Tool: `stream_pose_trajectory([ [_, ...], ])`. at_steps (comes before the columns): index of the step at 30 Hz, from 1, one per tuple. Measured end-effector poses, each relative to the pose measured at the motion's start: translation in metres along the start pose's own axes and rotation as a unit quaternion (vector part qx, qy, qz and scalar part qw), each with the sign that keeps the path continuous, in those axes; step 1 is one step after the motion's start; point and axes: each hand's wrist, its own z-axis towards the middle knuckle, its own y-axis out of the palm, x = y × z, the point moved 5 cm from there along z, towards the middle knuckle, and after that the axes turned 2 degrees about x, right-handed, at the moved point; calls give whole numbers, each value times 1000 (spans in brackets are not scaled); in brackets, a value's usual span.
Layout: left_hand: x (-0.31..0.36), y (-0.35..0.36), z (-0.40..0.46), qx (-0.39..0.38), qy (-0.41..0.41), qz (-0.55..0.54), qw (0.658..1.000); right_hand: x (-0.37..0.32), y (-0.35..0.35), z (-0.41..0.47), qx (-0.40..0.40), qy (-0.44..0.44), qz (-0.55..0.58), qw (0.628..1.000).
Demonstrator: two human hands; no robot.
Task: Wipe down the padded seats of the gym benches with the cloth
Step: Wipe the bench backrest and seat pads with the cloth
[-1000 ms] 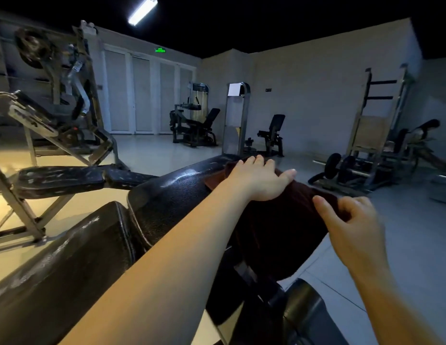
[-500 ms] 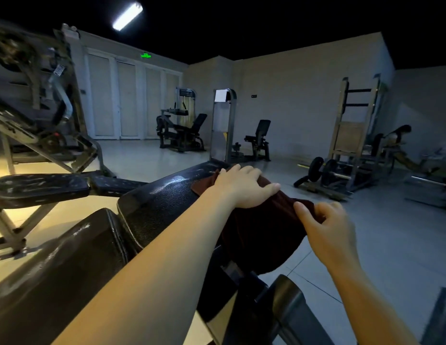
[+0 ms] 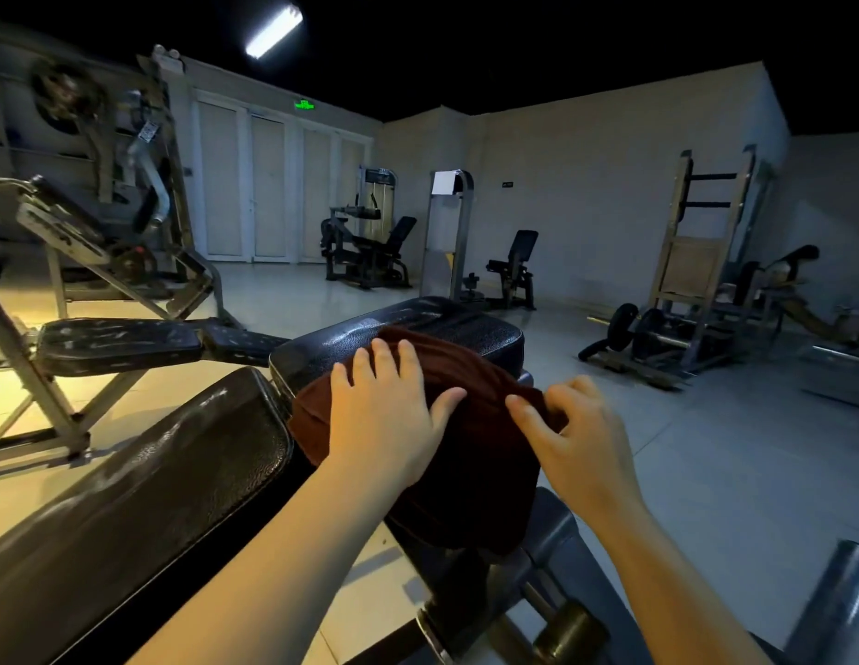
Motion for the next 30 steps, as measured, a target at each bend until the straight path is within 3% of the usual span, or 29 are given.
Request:
stream_pose_trajectory([
  [3, 6, -3, 12, -23, -17, -35, 999, 1, -5, 5, 5, -1, 7, 1000],
  [13, 82, 9, 113, -120, 98, -66, 986, 67, -23, 43, 57, 103, 42, 992],
  [23, 88, 4, 91, -13, 246, -70, 967, 54, -16, 27, 36, 106, 36, 993],
  [30, 65, 4, 47, 36, 231, -43, 971, 39, -14, 1, 25, 113, 22, 993],
])
